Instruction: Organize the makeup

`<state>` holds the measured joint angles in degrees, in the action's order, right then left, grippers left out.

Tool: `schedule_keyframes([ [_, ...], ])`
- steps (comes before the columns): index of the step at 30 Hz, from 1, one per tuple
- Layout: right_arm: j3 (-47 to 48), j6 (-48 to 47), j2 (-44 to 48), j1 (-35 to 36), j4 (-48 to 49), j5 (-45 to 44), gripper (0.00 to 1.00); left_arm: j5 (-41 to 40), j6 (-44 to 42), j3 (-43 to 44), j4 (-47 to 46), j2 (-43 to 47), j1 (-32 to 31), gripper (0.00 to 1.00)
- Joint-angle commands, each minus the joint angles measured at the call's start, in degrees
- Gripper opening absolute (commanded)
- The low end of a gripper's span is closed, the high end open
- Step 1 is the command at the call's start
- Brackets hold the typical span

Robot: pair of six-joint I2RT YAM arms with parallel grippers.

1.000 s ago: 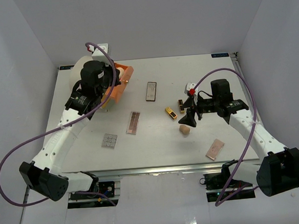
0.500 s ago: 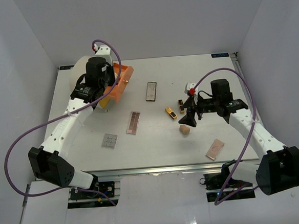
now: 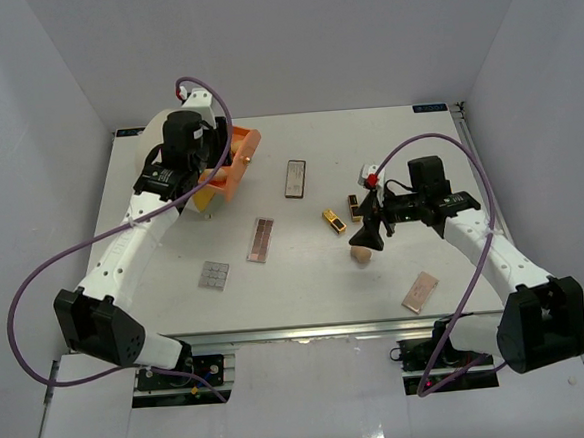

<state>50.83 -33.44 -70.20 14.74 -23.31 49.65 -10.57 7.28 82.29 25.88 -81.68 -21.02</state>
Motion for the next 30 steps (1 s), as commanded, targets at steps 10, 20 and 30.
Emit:
schedule_keyframes([
  [10, 1.2, 0.0, -7.6, 5.0, -7.3, -26.1, 0.9, 16.0, 7.0, -12.2, -0.2, 24.3, 0.2, 0.86],
  [20, 0.3, 3.8, -16.5, 11.4, -4.1, -37.9, 0.85, 33.2, 22.3, -32.3, -8.0, 40.2, 0.1, 0.89],
  [30, 1.5, 2.4, -18.6, 12.1, -4.8, -33.7, 0.26, 43.8, 36.7, -52.1, -25.6, 44.3, 0.0, 0.83],
])
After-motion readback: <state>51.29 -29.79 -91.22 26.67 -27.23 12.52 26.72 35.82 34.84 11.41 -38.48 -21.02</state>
